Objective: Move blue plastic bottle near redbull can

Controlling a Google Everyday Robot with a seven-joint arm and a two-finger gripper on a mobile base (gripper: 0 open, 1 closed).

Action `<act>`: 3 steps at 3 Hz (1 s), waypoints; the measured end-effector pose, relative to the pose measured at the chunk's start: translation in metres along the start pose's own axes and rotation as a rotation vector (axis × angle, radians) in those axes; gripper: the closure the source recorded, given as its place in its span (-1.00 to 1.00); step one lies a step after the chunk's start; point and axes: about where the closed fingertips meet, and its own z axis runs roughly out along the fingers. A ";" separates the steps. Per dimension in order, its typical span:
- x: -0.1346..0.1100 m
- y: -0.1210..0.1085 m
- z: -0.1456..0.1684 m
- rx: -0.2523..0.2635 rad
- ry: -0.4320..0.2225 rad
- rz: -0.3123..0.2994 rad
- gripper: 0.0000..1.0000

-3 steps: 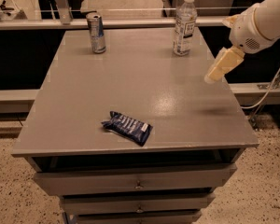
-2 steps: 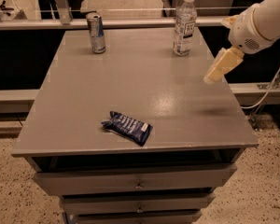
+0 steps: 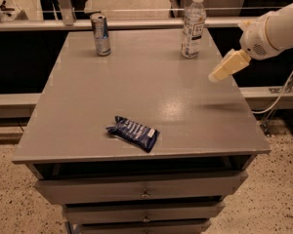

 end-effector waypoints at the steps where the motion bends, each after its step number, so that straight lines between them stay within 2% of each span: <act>1: -0.007 -0.048 0.025 0.113 -0.130 0.116 -1.00; 2: -0.023 -0.090 0.048 0.178 -0.270 0.199 -1.00; 3: -0.043 -0.116 0.073 0.171 -0.383 0.267 -1.00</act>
Offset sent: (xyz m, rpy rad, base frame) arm 0.1651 -0.0319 0.0453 0.4759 -0.3480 -0.1941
